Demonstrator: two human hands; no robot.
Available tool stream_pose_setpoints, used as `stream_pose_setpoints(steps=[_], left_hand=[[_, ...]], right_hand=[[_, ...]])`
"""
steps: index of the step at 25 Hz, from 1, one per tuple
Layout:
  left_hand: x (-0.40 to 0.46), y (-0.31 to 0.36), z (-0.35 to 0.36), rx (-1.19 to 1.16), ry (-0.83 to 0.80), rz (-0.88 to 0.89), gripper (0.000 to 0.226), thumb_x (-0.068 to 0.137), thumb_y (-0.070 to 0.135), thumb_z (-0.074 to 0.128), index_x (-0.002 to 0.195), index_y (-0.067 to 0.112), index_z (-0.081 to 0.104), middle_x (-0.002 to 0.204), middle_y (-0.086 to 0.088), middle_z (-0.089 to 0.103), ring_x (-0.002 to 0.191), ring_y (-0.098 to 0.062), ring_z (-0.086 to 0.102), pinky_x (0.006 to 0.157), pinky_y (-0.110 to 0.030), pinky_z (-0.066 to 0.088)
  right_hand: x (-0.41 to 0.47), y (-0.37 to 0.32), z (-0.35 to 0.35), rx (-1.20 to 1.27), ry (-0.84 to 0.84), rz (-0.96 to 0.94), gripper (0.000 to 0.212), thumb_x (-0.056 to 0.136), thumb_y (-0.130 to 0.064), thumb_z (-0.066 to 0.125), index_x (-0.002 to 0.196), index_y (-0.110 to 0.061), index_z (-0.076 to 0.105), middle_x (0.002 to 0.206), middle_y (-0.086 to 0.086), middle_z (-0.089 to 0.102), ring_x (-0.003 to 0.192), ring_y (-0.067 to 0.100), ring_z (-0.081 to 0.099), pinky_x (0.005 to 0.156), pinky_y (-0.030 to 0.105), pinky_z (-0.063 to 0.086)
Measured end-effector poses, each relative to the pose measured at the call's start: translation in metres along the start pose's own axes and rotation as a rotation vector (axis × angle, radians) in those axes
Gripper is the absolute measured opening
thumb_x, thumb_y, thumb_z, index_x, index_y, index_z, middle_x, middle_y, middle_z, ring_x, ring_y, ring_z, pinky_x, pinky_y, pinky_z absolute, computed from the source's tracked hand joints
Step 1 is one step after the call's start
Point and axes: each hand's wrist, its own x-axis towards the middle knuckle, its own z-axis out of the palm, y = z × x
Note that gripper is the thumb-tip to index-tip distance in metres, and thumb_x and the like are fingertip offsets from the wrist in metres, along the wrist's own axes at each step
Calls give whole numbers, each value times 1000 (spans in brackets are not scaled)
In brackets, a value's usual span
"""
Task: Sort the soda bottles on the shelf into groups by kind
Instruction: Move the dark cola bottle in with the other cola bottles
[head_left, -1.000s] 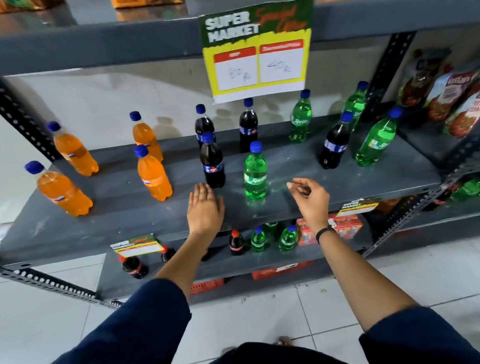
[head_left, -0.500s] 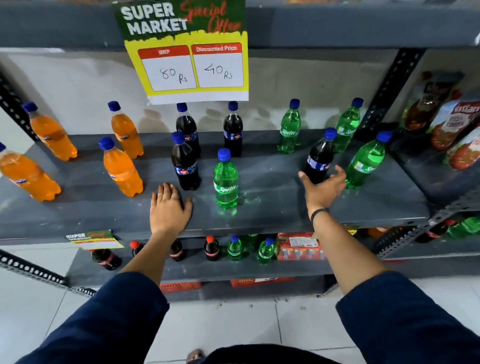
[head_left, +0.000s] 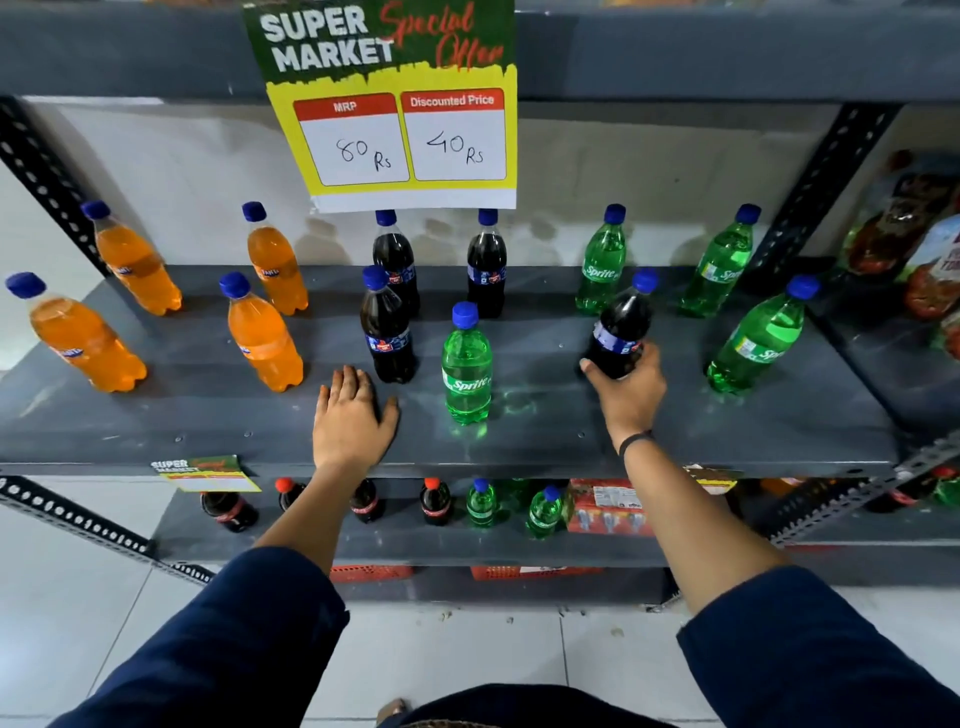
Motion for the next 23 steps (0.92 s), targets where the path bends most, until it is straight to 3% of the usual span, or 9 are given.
stream_pose_setpoints(steps=[3, 7, 14, 17, 20, 23], left_hand=[[0, 0, 0, 1, 0, -1, 66, 93, 43, 34, 143, 1, 24, 155, -18, 22, 145, -27, 13, 121, -41, 11], [-1, 0, 0, -4, -5, -5, 66, 93, 42, 35, 143, 1, 23, 155, -18, 21, 145, -28, 13, 121, -41, 11], [0, 1, -1, 2, -14, -1, 66, 93, 43, 33, 143, 2, 22, 155, -18, 20, 146, -27, 11, 121, -41, 11], [-1, 0, -1, 6, -15, 1, 66, 93, 43, 33, 143, 2, 21, 155, -18, 20, 146, -27, 11, 121, -41, 11], [-1, 1, -1, 2, -15, 1, 66, 93, 43, 33, 143, 2, 21, 155, -18, 19, 146, -27, 11, 121, -41, 10], [-2, 1, -2, 0, -14, 1, 66, 94, 43, 32, 144, 1, 21, 155, -18, 19, 146, -27, 11, 121, -41, 10]], right_hand=[[-21, -16, 23, 8, -176, -70, 56, 62, -18, 83, 108, -8, 54, 102, 14, 70, 93, 25, 65, 76, 31, 49], [-37, -33, 51, -3, -360, -92, 61, 62, -19, 83, 115, -13, 52, 106, 10, 71, 96, 21, 65, 80, 30, 50], [-38, -38, 68, -1, -432, -80, 56, 64, -9, 78, 112, -14, 51, 103, 12, 71, 95, 26, 66, 83, 36, 54], [-38, -32, 67, 73, -498, -36, 66, 64, -9, 78, 121, -17, 45, 110, 11, 68, 100, 24, 65, 91, 41, 53], [-49, -26, 60, 211, -408, 51, 69, 72, -10, 76, 130, -9, 40, 116, 12, 57, 104, 21, 59, 95, 41, 51], [-75, -28, 46, 219, -189, 21, 50, 79, -39, 67, 115, -10, 49, 104, 12, 57, 91, 23, 59, 81, 44, 55]])
